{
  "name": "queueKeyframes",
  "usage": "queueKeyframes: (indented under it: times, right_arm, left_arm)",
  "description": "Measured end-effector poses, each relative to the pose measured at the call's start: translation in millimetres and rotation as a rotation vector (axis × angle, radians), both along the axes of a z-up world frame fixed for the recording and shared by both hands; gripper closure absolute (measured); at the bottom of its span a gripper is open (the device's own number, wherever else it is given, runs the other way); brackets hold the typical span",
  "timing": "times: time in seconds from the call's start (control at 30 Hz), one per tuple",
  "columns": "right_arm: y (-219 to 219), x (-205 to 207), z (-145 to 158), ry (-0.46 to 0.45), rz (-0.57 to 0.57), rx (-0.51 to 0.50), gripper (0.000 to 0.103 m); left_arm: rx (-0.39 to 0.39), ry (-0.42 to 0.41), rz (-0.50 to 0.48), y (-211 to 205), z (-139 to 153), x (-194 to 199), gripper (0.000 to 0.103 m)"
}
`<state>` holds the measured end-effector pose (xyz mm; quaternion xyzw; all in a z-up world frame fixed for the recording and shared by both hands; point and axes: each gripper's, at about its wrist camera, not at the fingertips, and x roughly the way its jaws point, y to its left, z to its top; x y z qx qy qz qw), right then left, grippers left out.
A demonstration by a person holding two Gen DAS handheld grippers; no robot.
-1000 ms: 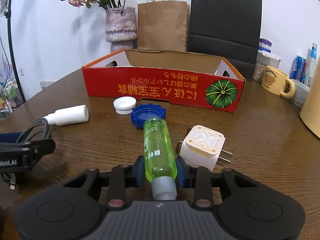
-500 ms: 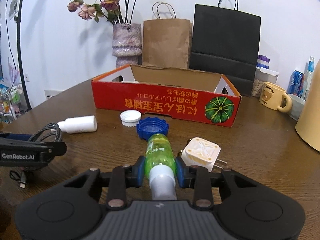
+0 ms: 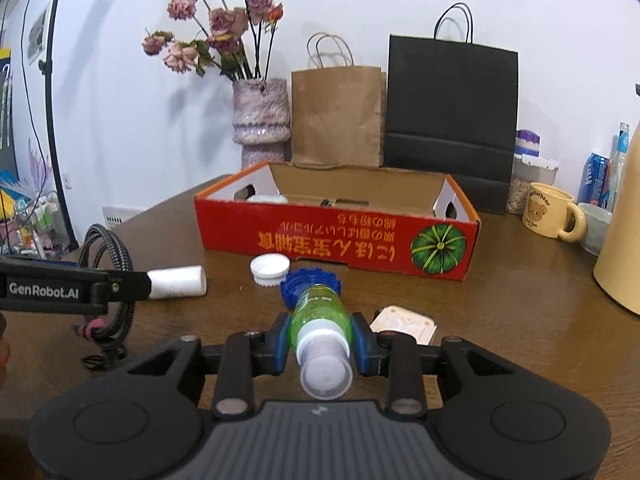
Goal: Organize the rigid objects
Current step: 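Close the left gripper on the grey braided cable while the right gripper holds the bottle, then carry the grey cable and green bottle into the red box with both grippers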
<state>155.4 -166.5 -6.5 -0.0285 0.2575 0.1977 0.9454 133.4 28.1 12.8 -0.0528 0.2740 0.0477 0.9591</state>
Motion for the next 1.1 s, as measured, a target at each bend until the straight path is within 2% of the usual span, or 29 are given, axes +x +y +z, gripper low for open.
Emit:
queueKeyframes:
  times: [0.3,0.5,1.1]
  right_arm:
    - [-8.3,6.5,13.8,-0.043,-0.008,0.027,0.073]
    - [-12.6,19.6,27.3,-0.077,-0.025,0.041,0.073]
    - [-5.1,85.2,56.9,-0.145,-0.063,0.069,0.073]
  left_arm:
    - [-0.005,-0.023,-0.015,-11.8,17.8,15.5,0.015]
    - [0.000,-0.068,-0.016,-21.5,39.0,30.5,0.015]
    - [-0.077,-0.106,0.029,-23.8,68.7,104.0,0.015]
